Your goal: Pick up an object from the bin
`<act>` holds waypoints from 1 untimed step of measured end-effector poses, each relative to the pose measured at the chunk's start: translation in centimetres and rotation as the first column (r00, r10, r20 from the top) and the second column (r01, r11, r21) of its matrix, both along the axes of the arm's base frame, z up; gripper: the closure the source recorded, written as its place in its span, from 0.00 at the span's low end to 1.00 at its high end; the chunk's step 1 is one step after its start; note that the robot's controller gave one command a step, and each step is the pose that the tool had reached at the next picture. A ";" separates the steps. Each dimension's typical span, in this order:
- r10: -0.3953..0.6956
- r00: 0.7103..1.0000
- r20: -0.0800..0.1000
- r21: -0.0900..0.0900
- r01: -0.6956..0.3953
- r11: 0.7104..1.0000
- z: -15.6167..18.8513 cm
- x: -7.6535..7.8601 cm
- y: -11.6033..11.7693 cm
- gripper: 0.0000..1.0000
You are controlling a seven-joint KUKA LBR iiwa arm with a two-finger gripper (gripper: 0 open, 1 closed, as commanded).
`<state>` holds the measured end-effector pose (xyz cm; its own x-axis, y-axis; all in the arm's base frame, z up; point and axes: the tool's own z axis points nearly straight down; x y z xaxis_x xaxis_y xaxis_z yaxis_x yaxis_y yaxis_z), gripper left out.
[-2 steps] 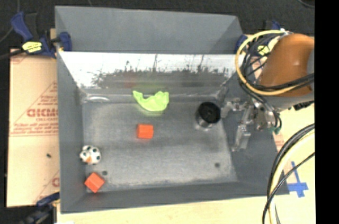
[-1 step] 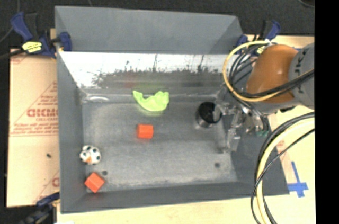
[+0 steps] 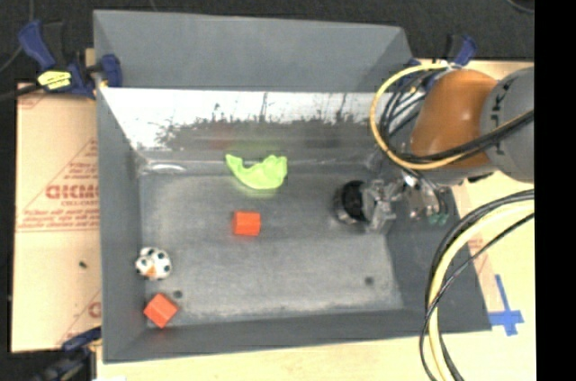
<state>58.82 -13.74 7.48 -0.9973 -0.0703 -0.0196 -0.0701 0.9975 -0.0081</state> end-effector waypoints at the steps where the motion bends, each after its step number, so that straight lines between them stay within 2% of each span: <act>1: 0.001 1.000 0.000 0.000 -0.001 1.000 0.0 0.0 0.0 1.00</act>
Offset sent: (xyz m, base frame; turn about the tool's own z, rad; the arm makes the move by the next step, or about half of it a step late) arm 0.0130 0.0050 0.1325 -0.0311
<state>58.82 -13.73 7.47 -0.9973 -0.0711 -0.0195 -0.0710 0.9974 -0.0082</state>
